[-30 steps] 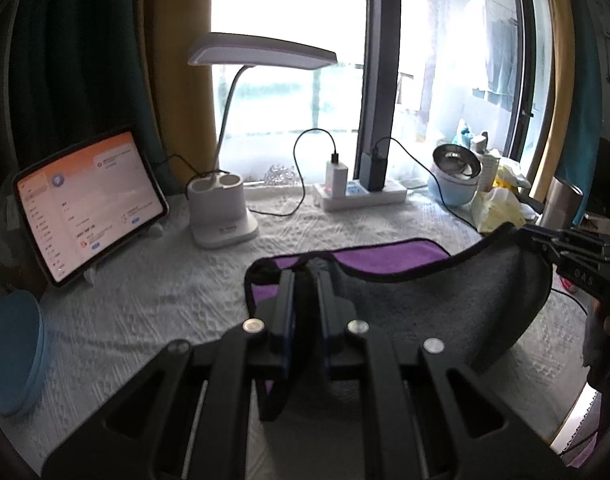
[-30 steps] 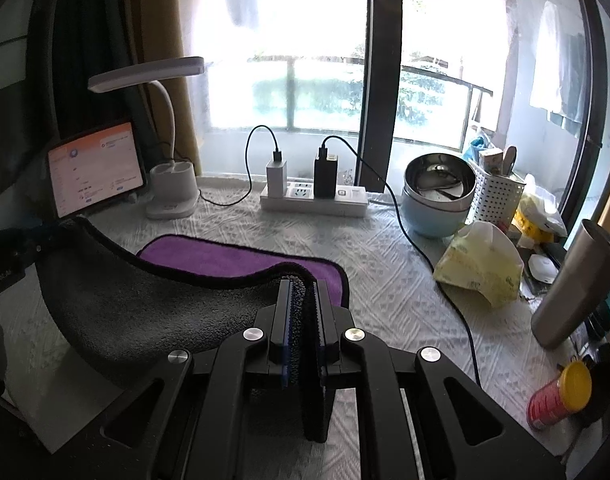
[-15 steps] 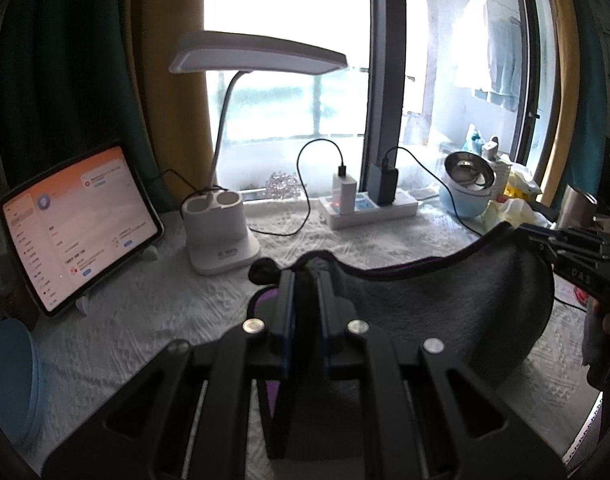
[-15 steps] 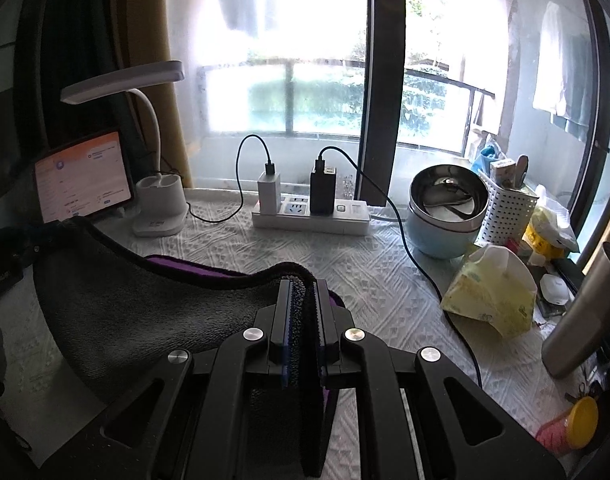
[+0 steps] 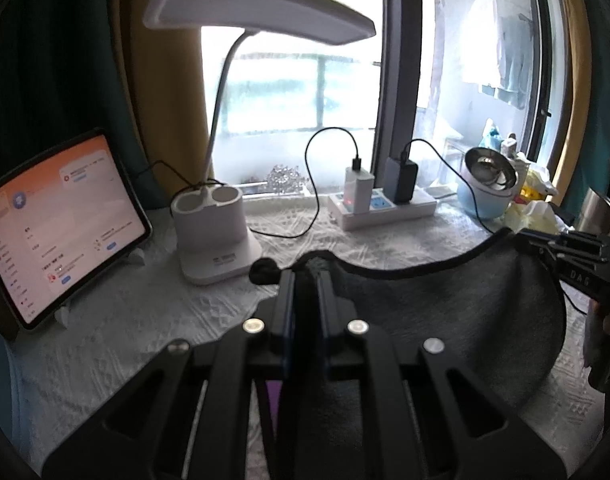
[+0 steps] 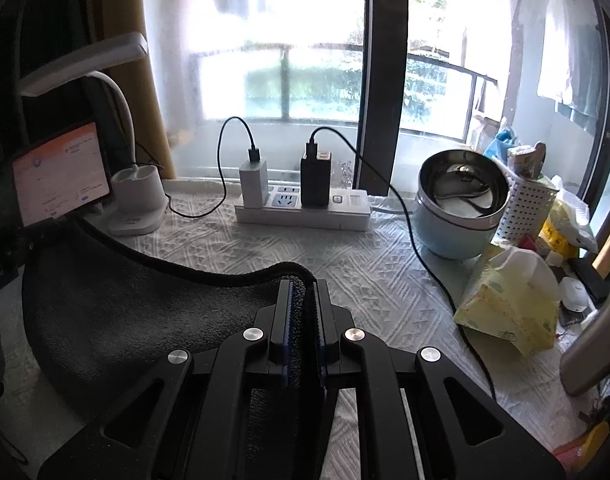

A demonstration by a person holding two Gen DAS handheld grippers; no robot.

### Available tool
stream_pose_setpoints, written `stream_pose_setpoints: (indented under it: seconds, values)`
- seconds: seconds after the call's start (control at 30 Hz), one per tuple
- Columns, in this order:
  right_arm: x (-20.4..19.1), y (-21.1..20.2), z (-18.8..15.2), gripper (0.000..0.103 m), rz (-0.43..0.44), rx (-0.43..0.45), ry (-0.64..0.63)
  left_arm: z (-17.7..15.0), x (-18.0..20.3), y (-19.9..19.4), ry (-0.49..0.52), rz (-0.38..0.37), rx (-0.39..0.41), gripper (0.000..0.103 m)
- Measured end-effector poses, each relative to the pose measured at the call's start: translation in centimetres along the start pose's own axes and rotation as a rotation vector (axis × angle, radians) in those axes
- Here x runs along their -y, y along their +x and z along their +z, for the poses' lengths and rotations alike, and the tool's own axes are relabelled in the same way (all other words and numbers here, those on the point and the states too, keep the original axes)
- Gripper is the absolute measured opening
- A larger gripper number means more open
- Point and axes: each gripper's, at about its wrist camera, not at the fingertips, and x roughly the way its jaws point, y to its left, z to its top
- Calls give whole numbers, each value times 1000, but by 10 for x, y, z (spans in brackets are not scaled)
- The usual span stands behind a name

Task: Fold towel

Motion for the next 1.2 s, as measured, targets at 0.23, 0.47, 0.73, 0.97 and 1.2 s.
stream_pose_setpoints:
  seconds: [0.23,0.47,0.73,0.97,1.2]
  values:
    - [0,32,-1,11,6,-50,12,-4,-6,31,-10,1,-50,11]
    - [6,65,-13,11,-4,-122,35,-10,-14,58,-36,0,-114,11]
    - [12,87,-21,11,-5,-165,59,-12,-19,77,-51,-17,-152,11]
    - [15,96,-22,11,-1,-200,75,-19,-29,92,-108,-28,-219,13]
    - [16,103,-23,11,-2,-227,81,-22,-25,106,-75,-23,-307,13]
